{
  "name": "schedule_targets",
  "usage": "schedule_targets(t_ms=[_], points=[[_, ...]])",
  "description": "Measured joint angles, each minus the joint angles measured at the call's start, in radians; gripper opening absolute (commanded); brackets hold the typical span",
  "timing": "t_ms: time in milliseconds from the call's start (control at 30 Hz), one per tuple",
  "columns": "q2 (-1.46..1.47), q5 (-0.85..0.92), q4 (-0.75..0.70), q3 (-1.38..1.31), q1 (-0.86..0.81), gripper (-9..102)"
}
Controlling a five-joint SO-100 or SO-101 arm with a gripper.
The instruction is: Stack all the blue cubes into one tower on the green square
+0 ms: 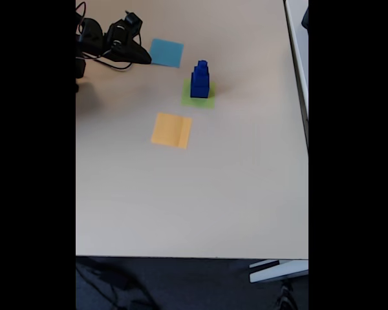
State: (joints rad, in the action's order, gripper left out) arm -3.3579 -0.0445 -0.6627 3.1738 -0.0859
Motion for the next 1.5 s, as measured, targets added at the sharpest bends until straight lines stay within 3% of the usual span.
schedule_targets(t_ms=[467,1500], points=[[0.0,0.011,-0.265,0.0,0.012,0],[0.0,0.078,-0.288,0.002,0.064,0]])
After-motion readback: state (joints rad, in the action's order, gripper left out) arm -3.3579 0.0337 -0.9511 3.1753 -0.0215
